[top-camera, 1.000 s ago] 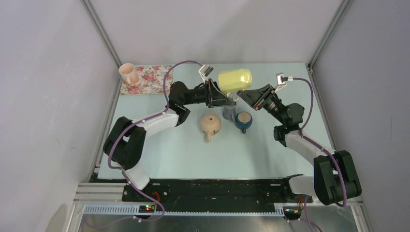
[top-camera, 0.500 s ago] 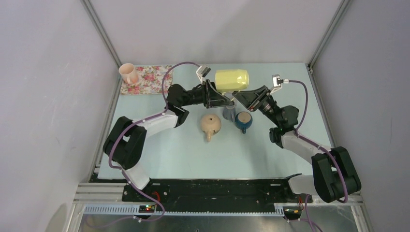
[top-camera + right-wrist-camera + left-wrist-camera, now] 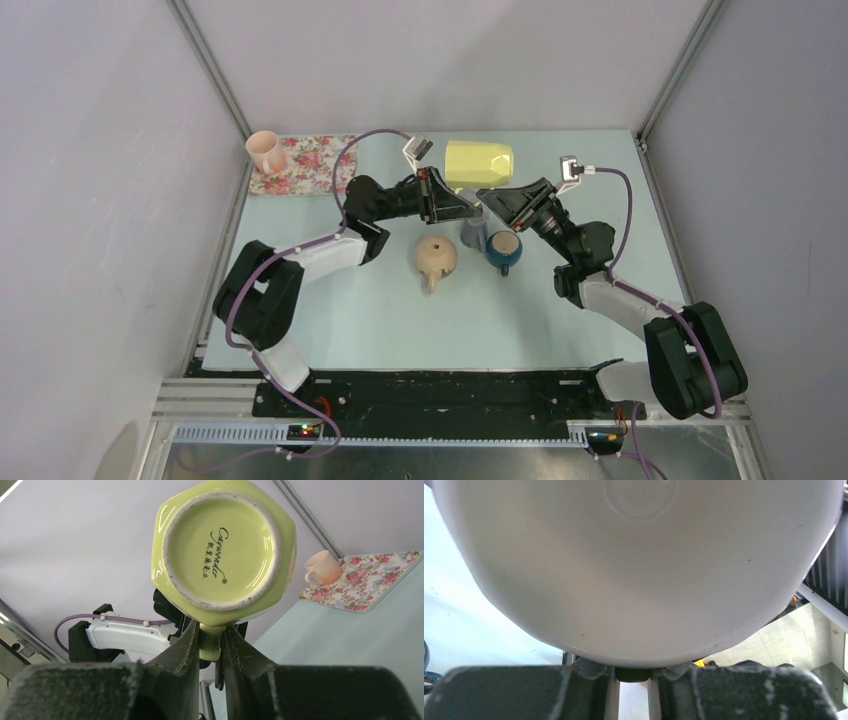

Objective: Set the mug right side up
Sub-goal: Turn over the cup at the center of the board.

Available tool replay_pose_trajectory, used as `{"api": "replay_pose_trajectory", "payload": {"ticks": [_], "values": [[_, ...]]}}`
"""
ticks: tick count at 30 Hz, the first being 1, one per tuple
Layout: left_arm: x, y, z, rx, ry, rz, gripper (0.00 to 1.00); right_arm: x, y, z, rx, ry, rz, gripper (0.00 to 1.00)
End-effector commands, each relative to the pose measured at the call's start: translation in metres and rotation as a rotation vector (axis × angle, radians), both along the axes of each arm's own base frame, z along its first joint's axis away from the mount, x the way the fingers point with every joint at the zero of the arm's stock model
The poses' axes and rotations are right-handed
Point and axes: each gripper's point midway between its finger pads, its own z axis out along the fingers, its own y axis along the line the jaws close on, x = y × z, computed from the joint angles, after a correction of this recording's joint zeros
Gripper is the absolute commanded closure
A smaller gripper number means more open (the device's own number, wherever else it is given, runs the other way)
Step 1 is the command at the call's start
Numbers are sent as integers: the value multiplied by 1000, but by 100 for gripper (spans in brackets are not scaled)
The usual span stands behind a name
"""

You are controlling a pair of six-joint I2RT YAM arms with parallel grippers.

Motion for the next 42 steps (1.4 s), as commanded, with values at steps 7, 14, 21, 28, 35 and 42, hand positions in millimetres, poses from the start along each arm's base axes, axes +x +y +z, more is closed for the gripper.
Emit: {"api": "replay_pose_trajectory", "payload": {"ticks": [7,14,21,28,35,42], "values": [[-18,9,48,-131,-190,5,100,1,10,-33,-98,48,23,100],[-12,13,47,-130,-195,32,100,10,0,-34,-82,110,-8,95],[-9,16,48,-133,-200,44,100,14,-10,-31,-72,131,-39,40],[-6,17,50,-130,-206,55,100,17,-14,-33,-74,148,-56,5],[19,27,40,-53,-213,152,100,21,-17,-34,-90,159,-72,1],[80,57,-3,247,-219,438,100,22,-18,-34,-94,162,-76,1]]}}
